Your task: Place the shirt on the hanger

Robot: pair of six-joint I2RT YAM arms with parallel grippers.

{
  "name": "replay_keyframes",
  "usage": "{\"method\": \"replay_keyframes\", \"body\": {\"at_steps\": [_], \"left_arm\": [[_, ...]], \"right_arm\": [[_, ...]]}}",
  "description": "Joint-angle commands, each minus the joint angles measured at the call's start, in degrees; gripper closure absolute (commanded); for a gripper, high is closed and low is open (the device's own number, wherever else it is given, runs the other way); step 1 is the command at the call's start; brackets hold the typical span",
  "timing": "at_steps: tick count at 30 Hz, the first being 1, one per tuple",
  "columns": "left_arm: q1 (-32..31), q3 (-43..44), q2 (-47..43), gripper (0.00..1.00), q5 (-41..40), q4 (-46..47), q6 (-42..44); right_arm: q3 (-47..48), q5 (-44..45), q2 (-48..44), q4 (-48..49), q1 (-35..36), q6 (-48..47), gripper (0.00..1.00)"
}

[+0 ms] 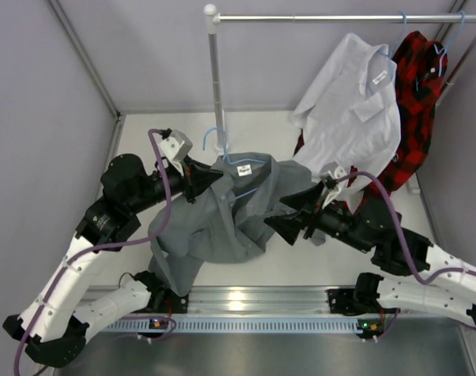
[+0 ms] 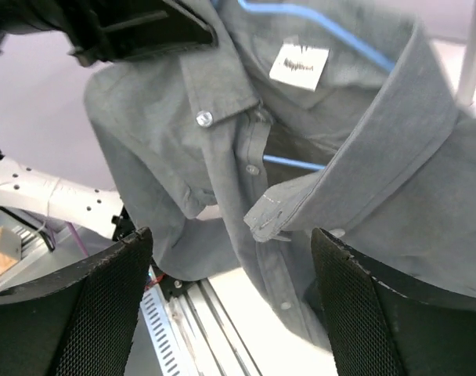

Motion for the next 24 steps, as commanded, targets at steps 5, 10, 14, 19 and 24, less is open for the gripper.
{"method": "replay_keyframes", "body": {"at_steps": [5, 10, 14, 19, 24], "left_arm": [[0.1, -0.3, 5.3, 1.00, 18.8, 4.1, 2.1], [0.2, -0.4, 7.6, 1.00, 22.5, 5.7, 1.4], [0.1, -0.6, 7.5, 1.00, 27.5, 7.4, 1.3], [0.2, -1.6, 6.9, 1.00, 30.3, 7.3, 2.0], [0.2, -2.7, 6.5, 1.00, 29.9, 7.3, 2.7]], "right_arm": [[6.9, 0.5, -4.8, -11.0, -1.3, -12.3, 0.17], [22.7, -14.1, 11.2, -23.0, -11.3, -15.7, 0.21], [28.7, -31.3, 16.8, -22.6, -18.1, -19.6, 0.24], [32.8, -35.4, 22.1, -21.3, -18.2, -21.1, 0.31], [32.4, -37.0, 23.1, -17.6, -18.5, -20.0, 0.36]]}}
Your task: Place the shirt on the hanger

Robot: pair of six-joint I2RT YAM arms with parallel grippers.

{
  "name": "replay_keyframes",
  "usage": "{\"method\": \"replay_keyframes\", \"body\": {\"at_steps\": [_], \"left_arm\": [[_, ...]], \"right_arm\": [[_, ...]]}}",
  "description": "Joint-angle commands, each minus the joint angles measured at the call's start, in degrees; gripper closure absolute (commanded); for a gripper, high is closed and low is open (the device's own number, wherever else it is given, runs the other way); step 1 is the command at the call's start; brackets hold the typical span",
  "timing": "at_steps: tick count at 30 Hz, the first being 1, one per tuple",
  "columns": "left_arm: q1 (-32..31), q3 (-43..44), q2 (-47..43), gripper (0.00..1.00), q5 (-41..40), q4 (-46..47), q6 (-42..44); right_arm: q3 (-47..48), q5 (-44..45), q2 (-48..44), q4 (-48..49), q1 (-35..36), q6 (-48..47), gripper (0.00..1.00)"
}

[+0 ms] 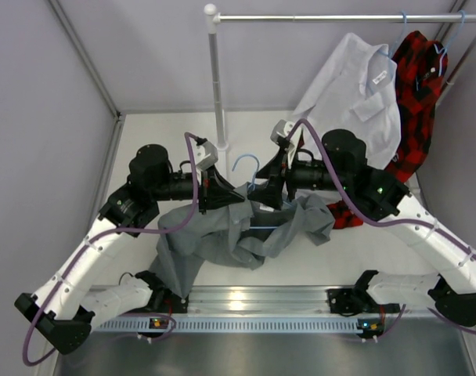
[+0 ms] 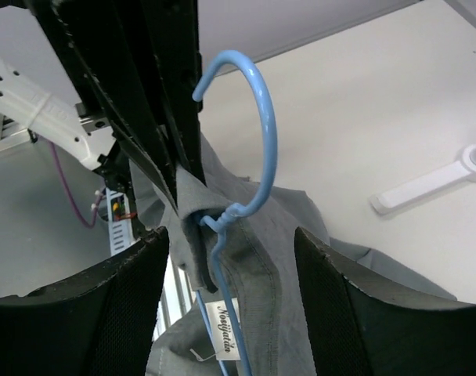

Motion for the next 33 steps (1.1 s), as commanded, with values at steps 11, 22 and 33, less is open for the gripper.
{"method": "replay_keyframes", "body": {"at_steps": [11, 22, 33], "left_arm": [[0.1, -1.4, -2.7, 1.00, 7.9, 6.5, 1.5], [0.1, -1.4, -2.6, 1.00, 7.8, 6.4, 1.6], [0.1, -1.2, -8.2, 0.02, -16.0, 6.5, -0.8]], "right_arm": [[1.1, -12.5, 0.3, 10.3, -4.1, 2.1, 0.50], [0.1, -17.7, 1.9, 16.7, -4.7, 7.2, 0.91], [-2.7, -8.1, -2.4, 16.4, -6.7, 7.3, 1.00]]}}
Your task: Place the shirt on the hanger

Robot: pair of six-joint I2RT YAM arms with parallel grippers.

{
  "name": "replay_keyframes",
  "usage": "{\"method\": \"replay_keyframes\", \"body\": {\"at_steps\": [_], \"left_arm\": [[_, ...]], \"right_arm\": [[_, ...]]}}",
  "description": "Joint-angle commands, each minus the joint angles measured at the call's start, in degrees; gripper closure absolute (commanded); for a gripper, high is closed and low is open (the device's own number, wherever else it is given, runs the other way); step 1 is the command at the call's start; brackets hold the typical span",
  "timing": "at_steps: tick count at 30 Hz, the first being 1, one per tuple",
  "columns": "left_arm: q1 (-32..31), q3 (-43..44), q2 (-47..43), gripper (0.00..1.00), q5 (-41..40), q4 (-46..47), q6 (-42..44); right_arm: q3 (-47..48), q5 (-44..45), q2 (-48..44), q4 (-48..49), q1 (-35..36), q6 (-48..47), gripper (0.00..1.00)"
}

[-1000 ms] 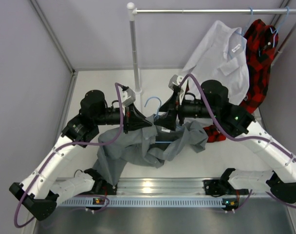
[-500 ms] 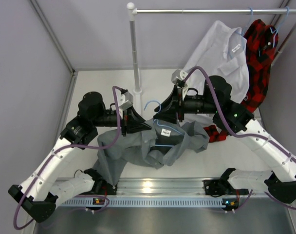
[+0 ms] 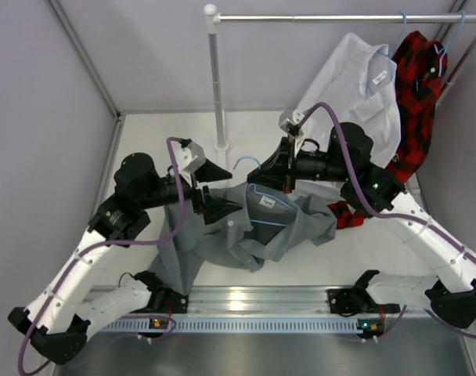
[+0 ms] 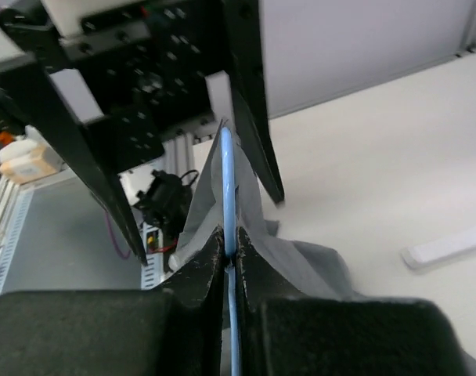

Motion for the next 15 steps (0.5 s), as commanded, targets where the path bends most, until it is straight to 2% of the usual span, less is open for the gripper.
{"method": "replay_keyframes", "body": {"at_steps": [1, 4, 5, 8, 11, 15], "left_arm": [[-0.1, 0.7, -5.4, 0.02, -20.4, 3.9, -1.3], [-0.2, -0.3, -11.6, 0.02, -31.3, 5.3, -2.1], [-0.1, -0.7, -13.0, 0.02, -39.0, 5.5, -2.1], [-0.1, -4.7, -17.8, 0.02, -50.9, 5.5, -4.1], [-0.2, -10.9, -19.7, 0.02, -53.2, 5.2, -8.4], [-0.2, -19.0, -20.2, 0.06, -51.5, 6.0, -14.7]], "right_arm": [[0.2, 6.8, -3.7, 1.3, -2.8, -1.2, 1.00], [2.5, 13.4, -5.1, -7.7, -3.2, -4.1, 1.00], [3.0, 17.8, -5.6, -11.2, -3.2, -4.5, 1.00], [3.3, 23.9, -8.3, -14.7, -3.5, -6.0, 1.00], [4.6, 26.3, -10.1, -18.3, -3.7, -7.0, 1.00], [6.2, 27.9, -12.4, -21.2, -3.8, -7.2, 1.00]]}}
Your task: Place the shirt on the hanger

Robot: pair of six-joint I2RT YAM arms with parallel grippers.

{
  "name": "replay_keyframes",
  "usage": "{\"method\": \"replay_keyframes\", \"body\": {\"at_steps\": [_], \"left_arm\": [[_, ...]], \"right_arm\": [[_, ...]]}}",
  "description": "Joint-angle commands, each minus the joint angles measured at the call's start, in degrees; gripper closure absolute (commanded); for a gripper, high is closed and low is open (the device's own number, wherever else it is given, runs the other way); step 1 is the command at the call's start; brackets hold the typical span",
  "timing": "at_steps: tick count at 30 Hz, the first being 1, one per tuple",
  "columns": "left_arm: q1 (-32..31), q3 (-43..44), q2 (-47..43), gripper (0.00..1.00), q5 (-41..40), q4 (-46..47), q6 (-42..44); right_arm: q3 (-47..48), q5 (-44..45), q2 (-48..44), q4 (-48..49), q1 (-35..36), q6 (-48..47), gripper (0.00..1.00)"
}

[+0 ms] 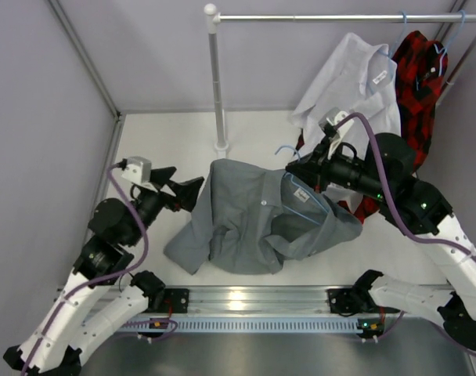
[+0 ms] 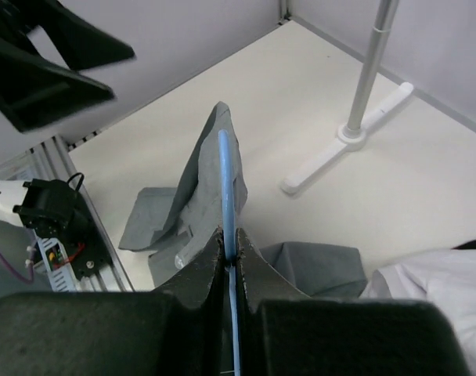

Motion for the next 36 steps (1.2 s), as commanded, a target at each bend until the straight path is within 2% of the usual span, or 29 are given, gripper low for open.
{"method": "replay_keyframes", "body": {"at_steps": [1, 6, 10, 13, 14, 15, 18, 20, 23, 24, 26, 27, 30, 33, 36], "left_arm": [[-0.1, -6.9, 1.8, 0.07, -2.2, 1.7, -7.5], [-0.1, -13.8, 4.4, 0.09, 8.1, 9.4, -8.5], [0.0, -14.9, 6.9, 0.12, 4.8, 10.7, -8.7], [0.0, -15.8, 9.7, 0.18, 6.1, 13.4, -8.5], [0.0, -16.0, 10.3, 0.23, 5.7, 13.9, -8.6], [0.0, -16.0, 11.7, 0.37, 5.3, 14.3, -8.6], [0.0, -16.1, 13.9, 0.60, 2.6, 14.9, -8.2], [0.0, -15.6, 14.8, 0.62, 1.4, 15.2, -7.3], [-0.1, -14.2, 15.7, 0.95, -1.1, 14.0, -7.0], [-0.1, -13.7, 15.7, 1.00, -5.7, 13.1, -7.5], [0.0, -12.2, 15.0, 1.00, -11.9, 9.3, -9.4], [-0.1, -11.5, 14.7, 1.00, -19.8, 7.7, -10.5], [0.0, -8.1, 15.4, 1.00, -32.1, 1.5, -13.6], [0.0, -4.4, 18.0, 1.00, -34.9, -2.9, -14.0], [0.0, -3.0, 19.9, 1.00, -31.1, -3.3, -14.4]], "right_arm": [[4.0, 4.0, -2.7, -3.3, -1.1, -1.4, 1.00], [4.8, 2.8, -3.8, -4.0, -1.1, -0.9, 1.00], [4.6, 1.4, -4.2, -4.0, -1.1, -1.1, 1.00], [4.6, 0.2, -4.3, -4.0, -1.1, -1.2, 1.00], [4.6, 0.1, -4.2, -3.9, -1.1, -1.2, 1.00], [4.6, 0.0, -4.2, -4.0, -1.1, -1.4, 1.00], [4.6, -1.0, -4.2, -4.0, -1.1, -1.3, 1.00], [4.6, -1.4, -4.5, -3.9, -1.1, -1.2, 1.00], [4.5, 0.3, -4.7, -3.9, -1.1, -1.4, 1.00], [4.4, 1.0, -5.1, -3.9, -1.1, -1.5, 1.00], [3.6, 3.2, -5.6, -3.9, -1.1, -2.1, 1.00], [3.3, 3.6, -5.9, -3.8, -1.1, -2.7, 1.00], [2.2, 3.4, -7.5, -3.7, -1.1, -3.1, 1.00], [1.0, 3.0, -9.8, -3.0, -1.0, -3.1, 1.00], [1.0, 2.3, -10.2, -2.6, -1.1, -3.0, 1.00]]}}
